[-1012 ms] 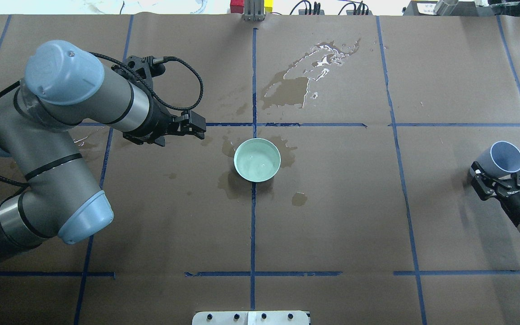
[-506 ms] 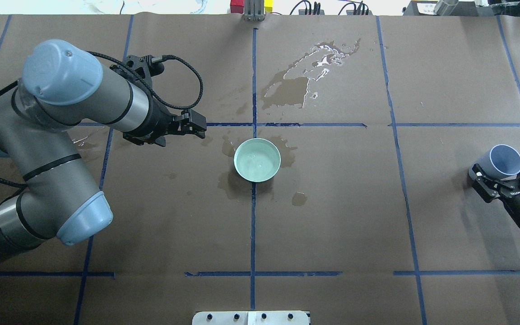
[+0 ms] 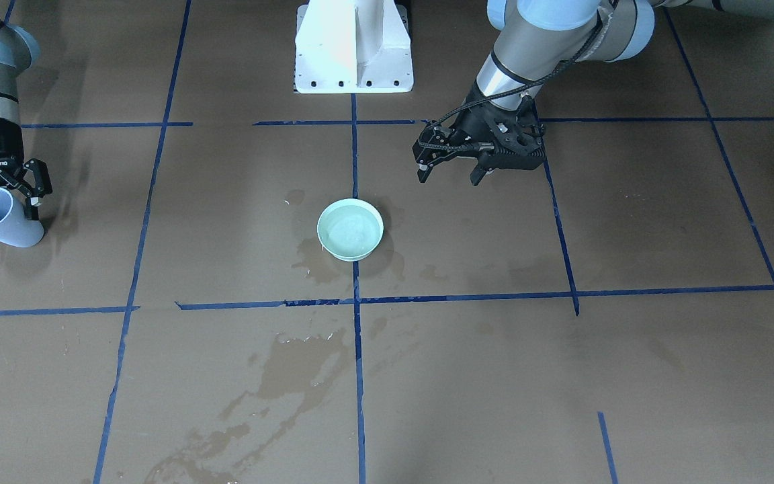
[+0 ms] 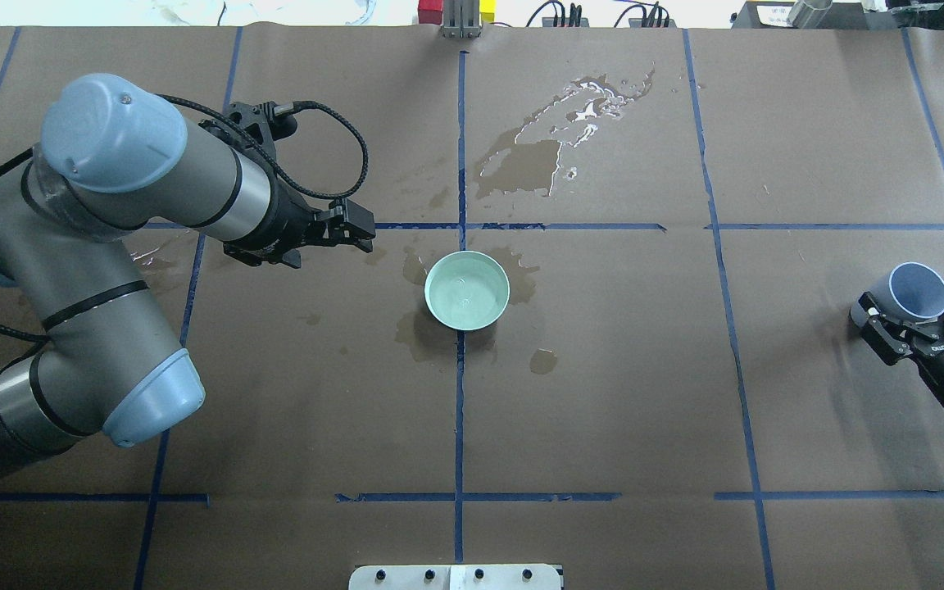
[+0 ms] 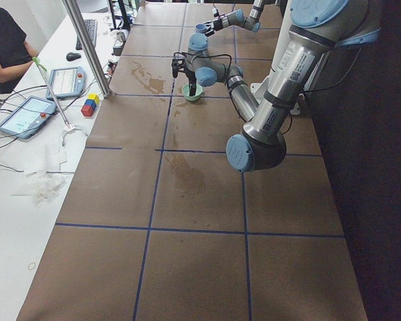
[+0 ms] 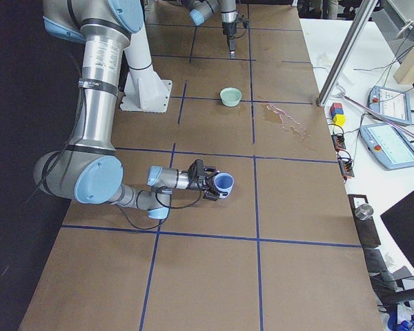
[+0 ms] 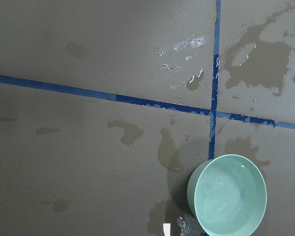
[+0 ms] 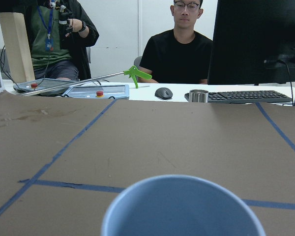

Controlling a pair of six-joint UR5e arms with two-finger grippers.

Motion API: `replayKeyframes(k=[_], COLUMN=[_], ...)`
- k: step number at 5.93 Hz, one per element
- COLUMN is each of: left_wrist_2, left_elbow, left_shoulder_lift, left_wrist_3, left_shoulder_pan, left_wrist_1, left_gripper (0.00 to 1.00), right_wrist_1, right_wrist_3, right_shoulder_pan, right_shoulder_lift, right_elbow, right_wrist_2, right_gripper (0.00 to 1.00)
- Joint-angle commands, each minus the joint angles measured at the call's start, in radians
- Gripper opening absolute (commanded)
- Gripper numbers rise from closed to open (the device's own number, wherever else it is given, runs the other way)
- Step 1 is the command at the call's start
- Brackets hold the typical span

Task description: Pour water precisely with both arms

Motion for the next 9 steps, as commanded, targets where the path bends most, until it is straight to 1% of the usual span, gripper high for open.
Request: replayKeyframes(k=[1,2,3,4,5,6,7,8,9], left_wrist_2=[0.002,0.002,0.002,0.002,0.002,0.002,0.002,0.002,0.0], left_elbow=[0.003,0.004,0.012,0.019,0.036,0.055,0.07,0.145,0.195], left_shoulder_lift=[0.0,0.0,-0.001,-0.004,-0.014,-0.018,-0.029,-0.085,-0.109], left_wrist_3=[-0.001,0.001,-0.001,-0.001,-0.001,-0.001,-0.002,-0.023,-0.034], left_shoulder_pan=[0.001,0.001,0.003,0.003,0.009,0.01,0.012,0.016,0.03], left_wrist_1=[0.0,0.0,-0.002,-0.002,0.0,0.002,0.003,0.003,0.002], left_gripper=[1.0,1.0,1.0,1.0,1.0,1.0,1.0,1.0,1.0], right_wrist_1=[0.027,0.027,0.027,0.027,0.024,0.014,-0.05,-0.124,-0.219], right_wrist_3=[-0.004,-0.015,-0.06,-0.07,-0.087,-0.102,-0.108,-0.11,-0.11], right_shoulder_pan=[0.003,0.012,0.026,0.05,0.076,0.156,0.304,0.445,0.571], right_shoulder_lift=[-0.017,-0.057,-0.059,-0.071,-0.071,-0.059,-0.053,-0.019,0.021], right_elbow=[0.047,0.078,0.115,0.132,0.182,0.193,0.215,0.236,0.262], right_wrist_2=[-0.001,-0.001,-0.003,0.0,0.009,0.093,0.279,0.451,0.617], right_gripper=[1.0,1.0,1.0,1.0,1.0,1.0,1.0,1.0,1.0])
